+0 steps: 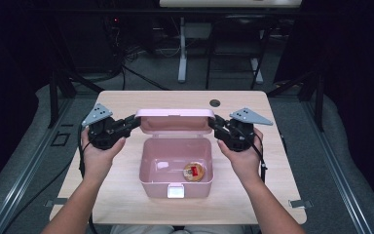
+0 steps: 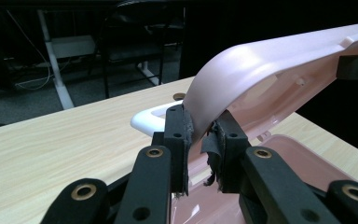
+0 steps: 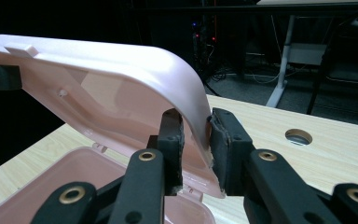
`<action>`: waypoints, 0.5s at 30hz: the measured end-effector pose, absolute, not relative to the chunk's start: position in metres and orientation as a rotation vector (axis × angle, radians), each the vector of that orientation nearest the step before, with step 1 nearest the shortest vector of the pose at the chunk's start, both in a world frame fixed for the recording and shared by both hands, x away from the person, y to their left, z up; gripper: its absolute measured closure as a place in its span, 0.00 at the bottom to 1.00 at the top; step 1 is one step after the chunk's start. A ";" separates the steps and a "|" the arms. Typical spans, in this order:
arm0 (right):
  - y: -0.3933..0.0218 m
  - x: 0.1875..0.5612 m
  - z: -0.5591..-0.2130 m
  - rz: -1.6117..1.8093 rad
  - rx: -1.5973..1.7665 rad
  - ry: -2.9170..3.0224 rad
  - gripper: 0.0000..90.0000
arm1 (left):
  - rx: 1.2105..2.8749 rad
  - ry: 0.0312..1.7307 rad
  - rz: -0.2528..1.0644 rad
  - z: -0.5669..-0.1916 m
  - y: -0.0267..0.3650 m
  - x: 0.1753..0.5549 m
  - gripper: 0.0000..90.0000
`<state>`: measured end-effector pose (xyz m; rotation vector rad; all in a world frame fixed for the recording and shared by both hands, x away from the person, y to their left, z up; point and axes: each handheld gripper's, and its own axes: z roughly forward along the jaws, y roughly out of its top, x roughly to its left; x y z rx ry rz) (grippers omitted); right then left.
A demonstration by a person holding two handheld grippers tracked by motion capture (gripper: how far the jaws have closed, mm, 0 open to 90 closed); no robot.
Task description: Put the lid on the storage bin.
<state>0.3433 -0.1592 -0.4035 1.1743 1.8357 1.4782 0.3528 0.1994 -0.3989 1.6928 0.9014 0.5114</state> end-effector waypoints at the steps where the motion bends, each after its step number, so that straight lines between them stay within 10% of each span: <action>1: -0.159 0.343 -0.404 1.481 1.176 1.836 0.82 | 1.698 0.901 0.511 -0.399 0.200 0.352 0.87; 15: -0.162 0.335 -0.404 1.493 1.133 1.880 0.77 | 1.715 0.869 0.495 -0.400 0.201 0.341 0.81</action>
